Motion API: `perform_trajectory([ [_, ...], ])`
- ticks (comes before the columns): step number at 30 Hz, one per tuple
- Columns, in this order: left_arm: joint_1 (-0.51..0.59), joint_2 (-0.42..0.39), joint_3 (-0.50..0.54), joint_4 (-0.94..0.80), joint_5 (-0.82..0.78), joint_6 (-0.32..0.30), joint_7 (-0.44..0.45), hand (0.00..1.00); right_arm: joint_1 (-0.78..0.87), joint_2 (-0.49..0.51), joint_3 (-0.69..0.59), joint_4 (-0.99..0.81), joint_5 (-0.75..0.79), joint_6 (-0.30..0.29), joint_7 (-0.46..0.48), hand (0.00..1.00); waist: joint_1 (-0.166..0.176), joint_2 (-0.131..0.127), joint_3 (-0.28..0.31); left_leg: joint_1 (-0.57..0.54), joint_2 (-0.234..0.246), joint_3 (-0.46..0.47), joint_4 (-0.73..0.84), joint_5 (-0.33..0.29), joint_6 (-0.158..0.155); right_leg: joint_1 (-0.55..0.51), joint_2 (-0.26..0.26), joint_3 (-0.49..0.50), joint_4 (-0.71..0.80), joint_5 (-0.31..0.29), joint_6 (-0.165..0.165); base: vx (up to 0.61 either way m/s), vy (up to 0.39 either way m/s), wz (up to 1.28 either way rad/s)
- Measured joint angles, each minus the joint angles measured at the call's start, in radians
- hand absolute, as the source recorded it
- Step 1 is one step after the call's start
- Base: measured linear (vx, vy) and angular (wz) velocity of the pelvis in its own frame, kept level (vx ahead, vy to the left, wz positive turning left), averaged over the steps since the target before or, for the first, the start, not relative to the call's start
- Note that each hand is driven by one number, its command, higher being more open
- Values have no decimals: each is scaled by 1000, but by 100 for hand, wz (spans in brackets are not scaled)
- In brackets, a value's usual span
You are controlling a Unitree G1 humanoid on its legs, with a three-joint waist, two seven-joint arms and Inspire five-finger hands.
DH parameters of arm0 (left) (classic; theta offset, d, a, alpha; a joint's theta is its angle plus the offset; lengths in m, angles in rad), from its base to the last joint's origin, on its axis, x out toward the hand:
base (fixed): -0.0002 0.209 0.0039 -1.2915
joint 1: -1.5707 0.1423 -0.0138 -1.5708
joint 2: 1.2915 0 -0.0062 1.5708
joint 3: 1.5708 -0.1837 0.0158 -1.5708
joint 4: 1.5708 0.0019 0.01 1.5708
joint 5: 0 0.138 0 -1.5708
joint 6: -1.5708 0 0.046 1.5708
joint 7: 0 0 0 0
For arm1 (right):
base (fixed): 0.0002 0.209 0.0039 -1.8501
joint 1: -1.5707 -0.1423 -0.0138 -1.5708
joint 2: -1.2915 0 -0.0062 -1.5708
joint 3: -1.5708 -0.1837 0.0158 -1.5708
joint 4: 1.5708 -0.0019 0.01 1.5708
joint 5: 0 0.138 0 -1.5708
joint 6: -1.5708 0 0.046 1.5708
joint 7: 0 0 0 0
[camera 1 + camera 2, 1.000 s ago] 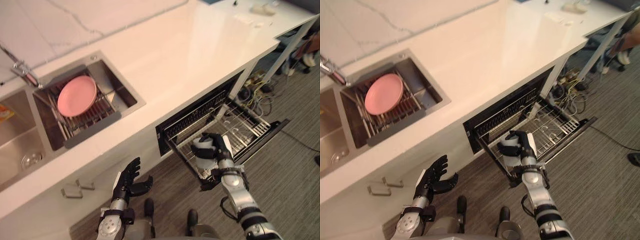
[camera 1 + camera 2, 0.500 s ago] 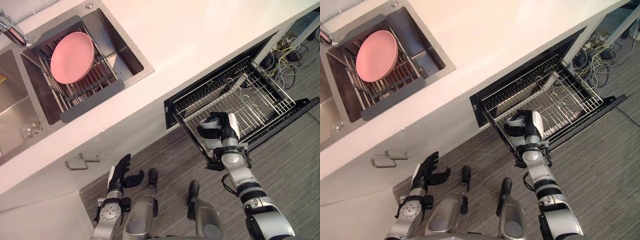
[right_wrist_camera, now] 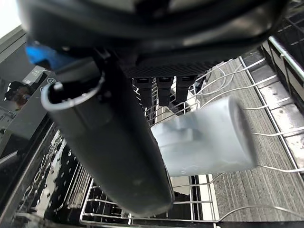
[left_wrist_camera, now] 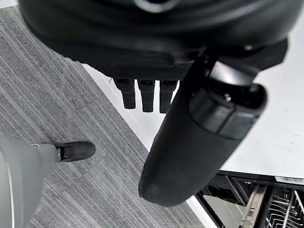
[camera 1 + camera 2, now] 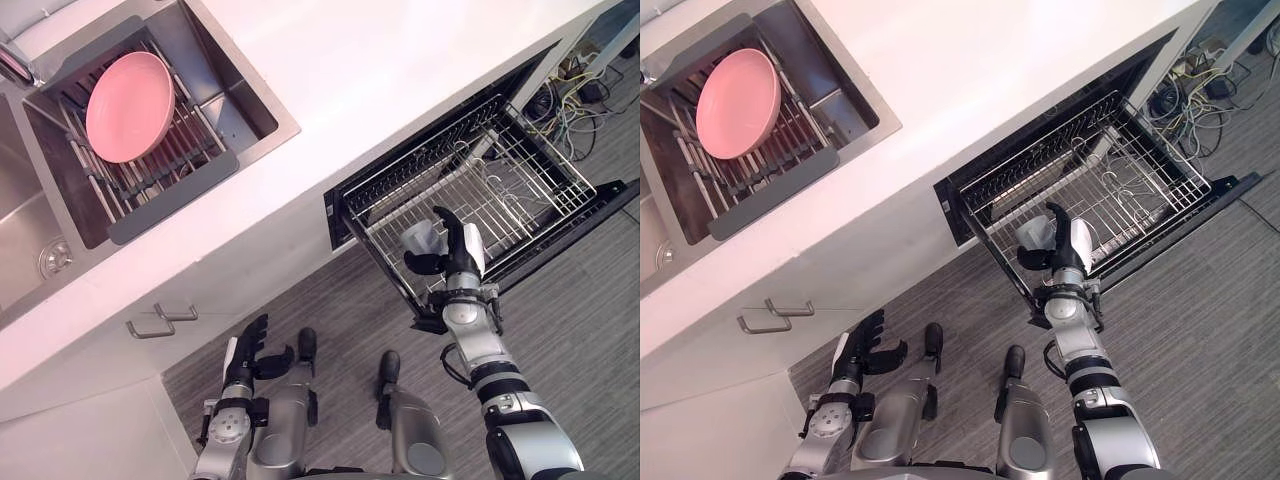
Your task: Walk over to the sink, pick up the cup, carry it to the dishwasher, place the cup inside the dishwasher, then close the dishwasher door
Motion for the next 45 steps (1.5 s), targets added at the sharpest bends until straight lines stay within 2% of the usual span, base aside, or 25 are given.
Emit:
perform_trajectory([
  [6,6,-5,1,0,0,12,-5,90,144,43,-34,-322,88,-16,15,90,-6,-2,-1,66,2,22,-20,-17,-3,46,3,21,-4,-13,2,36,-5,-10],
  [9,19,-5,8,0,0,18,-11,90,238,59,-65,-478,96,-44,18,90,-14,-17,-11,96,1,17,-20,-30,-5,80,2,14,-3,-32,4,57,-16,7],
  [11,35,-5,15,19,0,23,-18,90,322,73,-81,-583,96,-66,22,90,-28,-36,-46,101,0,-5,-20,-36,-9,97,2,-9,-3,-47,3,103,-36,27],
  [15,44,-6,15,59,0,35,-27,90,417,101,-106,-686,93,-87,26,90,-31,-64,-88,119,-15,-66,-19,-33,-10,138,-8,-66,23,-89,-2,102,-44,44],
  [20,62,-25,52,72,-1,39,-26,90,438,111,-62,-799,77,-91,40,90,-23,-65,-132,125,-37,-147,-3,-30,-15,193,-22,-152,44,-134,1,63,-54,56],
  [22,67,-28,63,72,-1,39,-24,90,440,107,-41,-841,73,-110,51,90,-20,-65,-139,122,-47,-155,12,-29,-15,219,-30,-195,52,-148,1,-13,-30,71],
  [23,68,-30,62,74,-1,39,-24,90,439,100,-37,-857,73,-119,56,90,-24,-62,-143,110,-48,-105,16,-25,3,234,-39,-228,53,-152,0,-52,2,96],
  [24,69,-33,61,81,-1,39,-26,90,437,84,-38,-866,72,-128,58,90,-28,-61,-161,102,-30,30,13,-88,63,244,-44,-278,46,-151,0,-44,-11,125],
  [25,63,-35,60,91,-1,40,-27,90,429,61,-42,-870,72,-131,59,90,-35,-68,-167,84,4,197,56,-115,88,264,-57,-322,28,-146,7,-18,15,116],
  [26,59,-38,59,101,0,40,-29,90,421,45,-44,-869,73,-132,60,90,-36,-67,-167,74,26,267,87,-125,82,271,-61,-342,27,-146,8,2,18,101],
  [27,63,-44,59,116,0,41,-32,90,408,11,-44,-867,74,-132,65,90,-34,-53,-176,50,63,346,143,-123,73,279,-59,-369,28,-147,11,14,61,64],
  [28,72,-45,58,121,1,42,-34,90,399,-5,-44,-867,74,-132,73,90,-29,-50,-180,42,62,338,163,-117,62,283,-56,-373,29,-150,21,22,53,53],
  [31,86,-30,60,130,9,44,-47,90,365,-15,-43,-863,74,-136,98,90,-20,-53,-184,27,30,301,160,-125,69,291,-74,-378,20,-153,40,21,94,48],
  [32,86,-26,60,139,17,44,-50,90,350,-22,-37,-853,74,-136,108,90,-17,-54,-185,27,12,297,163,-128,74,293,-88,-384,26,-166,42,24,91,29],
  [34,90,-14,62,144,16,46,-61,90,315,-45,-32,-817,74,-137,130,90,-16,-63,-181,26,-16,291,200,-156,85,291,-136,-386,83,-208,69,77,157,28],
  [35,95,-7,60,140,16,45,-67,90,300,-60,-32,-780,73,-138,139,90,-14,-80,-184,31,-44,290,236,-190,94,290,-182,-377,146,-242,73,147,152,28],
  [36,96,3,56,141,18,45,-74,90,296,-71,-31,-742,73,-137,147,90,-14,-98,-194,37,-73,284,270,-230,103,291,-218,-347,210,-279,57,116,93,27],
  [37,96,5,54,142,20,45,-75,90,294,-81,-28,-724,73,-137,151,90,-17,-101,-196,41,-79,275,281,-245,107,285,-226,-303,261,-275,44,170,102,40],
  [38,97,11,51,145,26,44,-78,90,293,-113,-20,-683,73,-136,159,90,-34,-105,-194,62,-90,245,285,-257,120,222,-234,-172,415,-243,-36,161,89,67],
  [39,99,18,45,147,39,43,-87,90,294,-138,-12,-641,73,-133,172,90,-55,-93,-202,79,-85,201,273,-260,120,154,-196,-50,516,-250,-57,195,90,79],
  [40,99,23,38,147,39,43,-88,90,293,-146,-11,-626,73,-133,179,90,-62,-95,-202,87,-81,182,265,-259,120,136,-160,-2,510,-273,-43,156,22,82],
  [42,102,37,38,154,40,44,-92,90,292,-190,5,-608,73,-132,195,90,-78,-97,-203,122,-75,117,231,-253,111,69,-35,167,436,-293,-42,174,-26,77],
  [43,103,37,37,157,41,44,-93,90,293,-201,6,-608,73,-132,201,90,-80,-97,-203,131,-76,101,226,-251,108,59,-9,202,406,-291,-38,188,-60,79],
  [44,104,36,36,162,46,44,-95,90,293,-218,6,-608,68,-132,204,90,-84,-99,-205,137,-79,80,231,-242,99,52,19,245,342,-276,-20,203,-87,82],
  [45,105,40,37,166,53,44,-100,90,293,-238,6,-609,51,-133,207,90,-85,-122,-218,135,-105,54,249,-247,92,46,20,272,234,-193,-12,256,-141,121],
])
